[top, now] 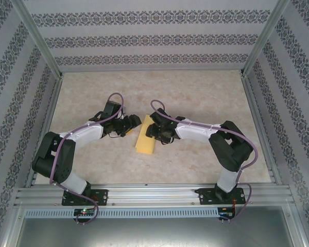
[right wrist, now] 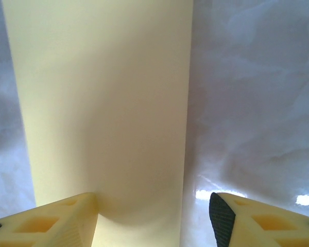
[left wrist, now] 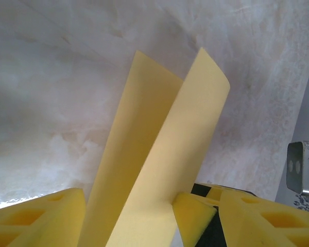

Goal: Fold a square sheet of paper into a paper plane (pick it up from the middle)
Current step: Hold the paper at the center of the table.

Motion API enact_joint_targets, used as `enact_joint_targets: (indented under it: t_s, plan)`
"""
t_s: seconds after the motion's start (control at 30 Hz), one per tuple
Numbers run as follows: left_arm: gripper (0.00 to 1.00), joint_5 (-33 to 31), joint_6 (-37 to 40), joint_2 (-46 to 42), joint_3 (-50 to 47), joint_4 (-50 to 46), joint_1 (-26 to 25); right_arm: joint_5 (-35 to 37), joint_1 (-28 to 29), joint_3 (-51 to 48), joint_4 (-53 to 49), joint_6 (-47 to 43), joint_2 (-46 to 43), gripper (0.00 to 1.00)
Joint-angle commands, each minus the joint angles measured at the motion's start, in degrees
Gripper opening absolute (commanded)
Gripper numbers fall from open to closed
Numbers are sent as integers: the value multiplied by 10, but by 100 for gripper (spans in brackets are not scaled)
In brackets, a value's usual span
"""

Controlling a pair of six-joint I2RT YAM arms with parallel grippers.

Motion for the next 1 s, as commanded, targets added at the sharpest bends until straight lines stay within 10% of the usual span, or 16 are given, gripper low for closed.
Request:
enact_joint_targets:
  t_s: [0.0,0.97]
  plan:
    - [69,-22,10,3,17,-28,-5,20,0,28,-60,-21,28,62]
    - [69,-53,17,-25,12,-67,6,13,3,96,-138,-56,91,80]
